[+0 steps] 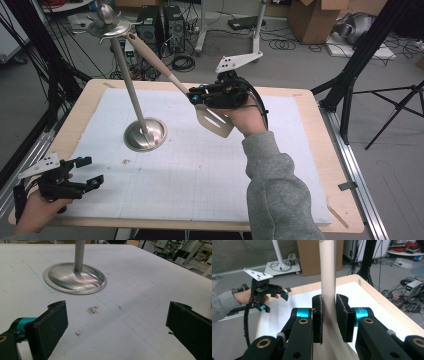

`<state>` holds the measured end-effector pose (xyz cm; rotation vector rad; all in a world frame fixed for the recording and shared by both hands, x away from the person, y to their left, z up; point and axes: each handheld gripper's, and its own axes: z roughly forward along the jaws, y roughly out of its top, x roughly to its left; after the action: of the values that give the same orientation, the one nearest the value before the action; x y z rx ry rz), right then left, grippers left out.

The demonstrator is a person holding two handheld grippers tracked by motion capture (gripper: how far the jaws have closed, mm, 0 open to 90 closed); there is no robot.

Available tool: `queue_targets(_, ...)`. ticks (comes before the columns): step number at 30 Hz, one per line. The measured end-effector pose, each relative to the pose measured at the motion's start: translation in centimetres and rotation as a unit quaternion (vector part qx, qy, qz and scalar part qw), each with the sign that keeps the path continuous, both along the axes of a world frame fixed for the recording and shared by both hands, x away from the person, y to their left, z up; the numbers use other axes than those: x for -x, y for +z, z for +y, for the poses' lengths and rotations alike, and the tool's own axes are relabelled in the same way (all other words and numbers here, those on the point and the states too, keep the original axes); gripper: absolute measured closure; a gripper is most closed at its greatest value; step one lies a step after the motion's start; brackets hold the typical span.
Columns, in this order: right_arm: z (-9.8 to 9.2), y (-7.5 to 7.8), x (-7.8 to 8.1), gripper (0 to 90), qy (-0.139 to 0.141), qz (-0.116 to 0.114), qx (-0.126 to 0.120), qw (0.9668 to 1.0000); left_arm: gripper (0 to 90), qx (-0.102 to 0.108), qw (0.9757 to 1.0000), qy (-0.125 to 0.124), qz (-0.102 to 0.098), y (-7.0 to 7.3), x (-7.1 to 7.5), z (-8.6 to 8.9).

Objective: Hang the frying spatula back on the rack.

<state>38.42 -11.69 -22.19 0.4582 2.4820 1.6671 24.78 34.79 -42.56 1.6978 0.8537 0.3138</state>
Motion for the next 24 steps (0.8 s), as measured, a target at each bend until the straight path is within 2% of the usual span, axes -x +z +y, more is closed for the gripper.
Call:
queue_targets(13,1.4,-0.3,-0.1,76.9,-0.006,-0.016,0.02,0.9996,4.4,-0.002,1.0,0.001,0.002,0.0,0.1,0.1)
queue_targets(24,3.1,-0.9,-0.2,77.1,-0.024,-0.045,0.045,0.9977,4.4,-0.001,1.0,0.002,0.002,-0.1,0.3,0.3)
